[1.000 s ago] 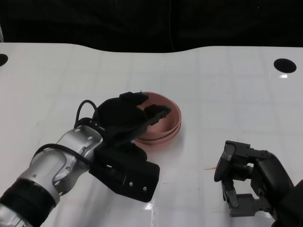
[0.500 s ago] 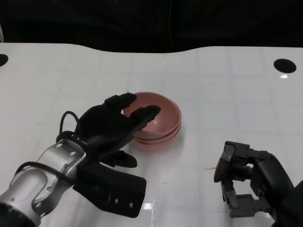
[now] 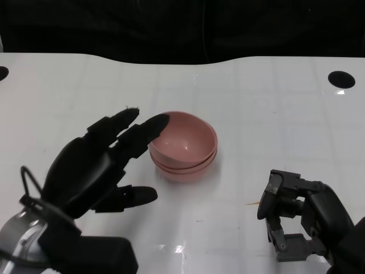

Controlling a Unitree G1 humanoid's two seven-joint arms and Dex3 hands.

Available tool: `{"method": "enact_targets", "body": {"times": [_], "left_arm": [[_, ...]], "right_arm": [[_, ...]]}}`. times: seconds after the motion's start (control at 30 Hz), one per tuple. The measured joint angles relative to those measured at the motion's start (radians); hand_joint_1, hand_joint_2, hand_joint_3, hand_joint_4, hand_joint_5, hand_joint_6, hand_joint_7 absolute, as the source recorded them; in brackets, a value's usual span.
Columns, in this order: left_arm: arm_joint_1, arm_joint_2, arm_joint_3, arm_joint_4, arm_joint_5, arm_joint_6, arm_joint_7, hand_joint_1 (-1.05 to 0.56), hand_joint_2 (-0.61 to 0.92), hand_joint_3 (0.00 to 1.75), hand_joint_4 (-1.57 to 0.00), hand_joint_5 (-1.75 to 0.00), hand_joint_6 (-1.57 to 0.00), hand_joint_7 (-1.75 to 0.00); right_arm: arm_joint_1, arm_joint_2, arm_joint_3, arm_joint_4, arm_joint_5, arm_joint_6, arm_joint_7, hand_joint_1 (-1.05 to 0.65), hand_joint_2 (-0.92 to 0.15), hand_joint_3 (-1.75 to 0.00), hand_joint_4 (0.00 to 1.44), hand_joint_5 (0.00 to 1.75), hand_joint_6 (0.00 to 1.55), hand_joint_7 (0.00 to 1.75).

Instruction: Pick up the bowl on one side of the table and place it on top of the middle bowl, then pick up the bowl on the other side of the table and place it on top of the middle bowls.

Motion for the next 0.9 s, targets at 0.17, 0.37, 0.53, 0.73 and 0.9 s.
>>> {"method": "enact_targets", "body": {"times": [0.17, 0.37, 0.53, 0.73, 0.9], "left_arm": [[0.122, -0.032, 0.067, -0.058, -0.243, -0.034, -0.073, -0.47, 0.92, 0.20, -0.42, -0.78, -0.58, -0.12], [0.236, -0.109, 0.116, -0.165, -0.517, -0.003, -0.172, -0.24, 0.92, 0.13, -0.60, -1.02, -0.84, -0.26], [0.311, -0.233, 0.134, -0.252, -0.653, 0.120, -0.181, -0.14, 0.71, 0.61, -0.74, -1.33, -0.82, -0.95], [0.328, -0.306, 0.164, -0.259, -0.718, 0.226, -0.186, -0.06, 0.51, 1.14, -0.81, -1.59, -0.82, -1.24], [0.315, -0.331, 0.188, -0.222, -0.765, 0.251, -0.229, -0.07, 0.48, 1.24, -0.82, -1.68, -0.84, -1.39]], "right_arm": [[-0.002, 0.005, 0.002, -0.001, 0.003, 0.002, 0.002, -0.06, -0.33, -1.54, 0.91, 1.75, 0.84, 1.50], [-0.001, 0.008, 0.003, -0.005, 0.003, 0.008, 0.004, -0.07, -0.33, -1.54, 0.93, 1.75, 0.83, 1.49], [0.001, 0.008, 0.001, -0.011, 0.017, 0.011, 0.012, -0.06, -0.33, -1.53, 0.94, 1.75, 0.83, 1.49], [0.005, 0.006, -0.002, -0.016, 0.021, 0.026, 0.016, -0.05, -0.33, -1.53, 0.93, 1.75, 0.84, 1.46], [0.004, 0.001, -0.008, -0.014, 0.033, 0.026, 0.033, -0.03, -0.32, -1.53, 0.91, 1.75, 0.84, 1.42]]}}
